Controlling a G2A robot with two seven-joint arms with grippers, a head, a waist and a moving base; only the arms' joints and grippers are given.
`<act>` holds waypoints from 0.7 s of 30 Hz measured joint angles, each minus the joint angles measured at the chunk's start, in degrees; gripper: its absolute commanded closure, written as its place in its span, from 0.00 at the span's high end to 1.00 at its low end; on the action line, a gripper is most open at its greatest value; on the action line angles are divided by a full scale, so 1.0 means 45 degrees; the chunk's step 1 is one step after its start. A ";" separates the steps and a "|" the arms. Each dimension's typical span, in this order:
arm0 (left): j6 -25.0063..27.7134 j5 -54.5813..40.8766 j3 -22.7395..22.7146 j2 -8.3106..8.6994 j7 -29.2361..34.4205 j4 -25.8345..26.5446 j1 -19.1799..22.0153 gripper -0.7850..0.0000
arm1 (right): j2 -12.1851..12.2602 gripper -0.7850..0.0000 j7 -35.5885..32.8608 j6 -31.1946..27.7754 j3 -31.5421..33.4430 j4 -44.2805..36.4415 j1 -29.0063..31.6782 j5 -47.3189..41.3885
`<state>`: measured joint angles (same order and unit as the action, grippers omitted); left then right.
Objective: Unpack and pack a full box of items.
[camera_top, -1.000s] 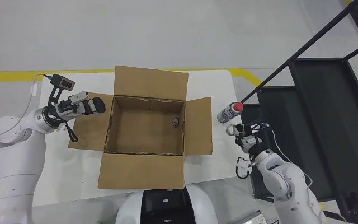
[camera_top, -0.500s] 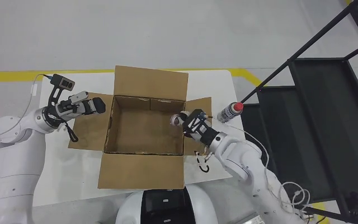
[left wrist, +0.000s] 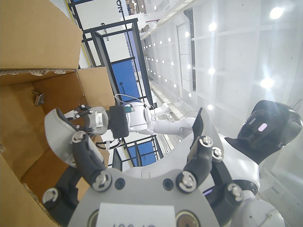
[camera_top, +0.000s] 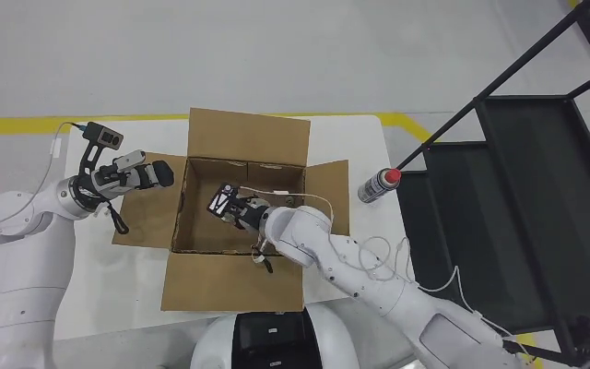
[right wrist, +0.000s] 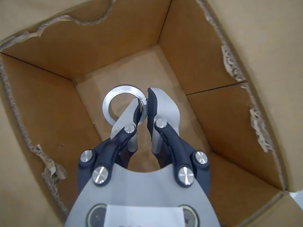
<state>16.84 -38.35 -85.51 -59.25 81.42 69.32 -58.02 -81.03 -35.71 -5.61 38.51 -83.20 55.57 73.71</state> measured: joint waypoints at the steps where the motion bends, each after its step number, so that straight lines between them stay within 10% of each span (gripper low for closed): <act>1: 0.0000 0.0000 0.0000 0.0000 0.0000 0.0000 0.0000 1.00 | -0.0100 1.00 0.0057 0.0153 -0.0061 0.0320 -0.0137 -0.0235; 11: 0.0000 0.0000 0.0000 0.0000 0.0000 0.0000 0.0000 1.00 | 0.0074 1.00 0.1140 -0.1181 0.1430 -0.0357 0.0561 -0.2077; 21: 0.0000 0.0000 0.0000 0.0000 0.0000 0.0000 0.0000 1.00 | 0.1956 1.00 0.4864 -0.4685 0.8740 -0.8183 0.7995 0.0019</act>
<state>16.84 -38.35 -85.50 -59.25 81.42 69.32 -58.02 -72.22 -13.82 -26.69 77.84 -120.03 91.55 73.79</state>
